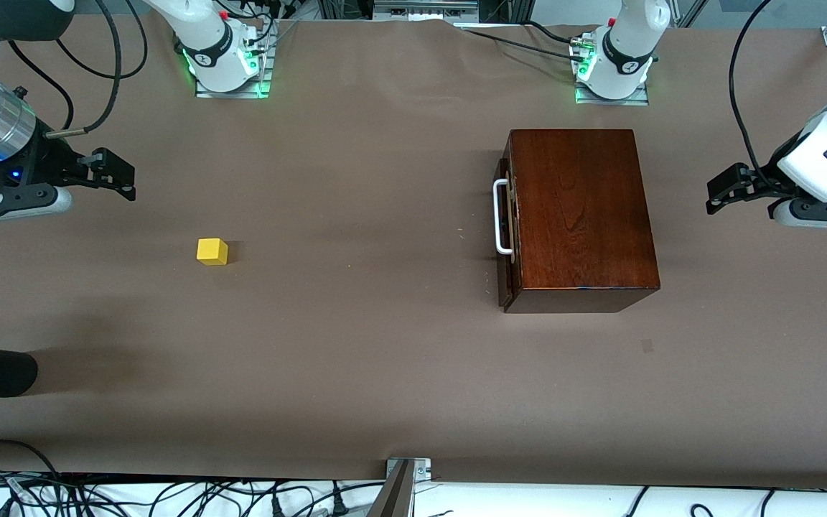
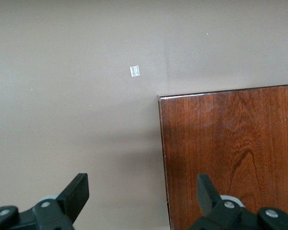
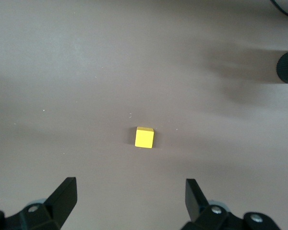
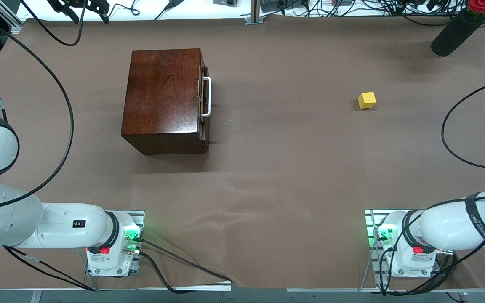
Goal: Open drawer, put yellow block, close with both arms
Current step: 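Move the left gripper toward the white drawer handle of the box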
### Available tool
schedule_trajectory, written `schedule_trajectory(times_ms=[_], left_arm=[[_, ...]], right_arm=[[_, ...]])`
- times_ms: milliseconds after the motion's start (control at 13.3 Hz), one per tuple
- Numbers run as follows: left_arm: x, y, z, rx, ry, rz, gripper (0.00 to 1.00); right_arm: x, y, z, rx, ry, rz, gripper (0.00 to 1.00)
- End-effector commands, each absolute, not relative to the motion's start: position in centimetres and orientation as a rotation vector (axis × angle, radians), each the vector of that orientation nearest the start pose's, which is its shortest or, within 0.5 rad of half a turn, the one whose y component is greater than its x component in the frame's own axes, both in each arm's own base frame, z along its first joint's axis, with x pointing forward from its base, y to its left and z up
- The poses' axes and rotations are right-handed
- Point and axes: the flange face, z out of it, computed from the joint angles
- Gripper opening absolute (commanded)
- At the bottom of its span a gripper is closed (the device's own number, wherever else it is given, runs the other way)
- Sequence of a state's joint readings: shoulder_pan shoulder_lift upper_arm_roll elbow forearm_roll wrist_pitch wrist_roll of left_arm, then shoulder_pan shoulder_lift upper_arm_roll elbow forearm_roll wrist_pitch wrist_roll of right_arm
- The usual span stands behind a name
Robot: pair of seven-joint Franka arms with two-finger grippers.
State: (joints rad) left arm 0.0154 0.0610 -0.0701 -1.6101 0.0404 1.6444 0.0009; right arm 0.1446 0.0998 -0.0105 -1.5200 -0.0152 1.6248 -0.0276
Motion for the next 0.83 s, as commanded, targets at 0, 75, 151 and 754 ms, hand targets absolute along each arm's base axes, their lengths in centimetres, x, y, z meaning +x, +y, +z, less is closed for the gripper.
schedule_trajectory(times_ms=[0,75,151,754], left_arm=[[57.6,-2.8,58.0,-3.104,0.096,0.079,1.00],[57.5,-2.9,57.3,-3.101,0.099,0.124,1.00],[57.6,-2.9,56.3,-3.099,0.098,0.193,1.00],[57.2,-15.1,52.2,-3.091,0.309,0.371,1.00]], right_arm=[[58.5,7.7,60.1,-3.143,-0.259,-0.001,1.00],[58.5,7.7,60.1,-3.143,-0.257,-0.003,1.00],[58.5,7.7,60.1,-3.143,-0.257,-0.003,1.00],[58.7,7.8,60.0,-3.140,-0.276,-0.018,1.00]])
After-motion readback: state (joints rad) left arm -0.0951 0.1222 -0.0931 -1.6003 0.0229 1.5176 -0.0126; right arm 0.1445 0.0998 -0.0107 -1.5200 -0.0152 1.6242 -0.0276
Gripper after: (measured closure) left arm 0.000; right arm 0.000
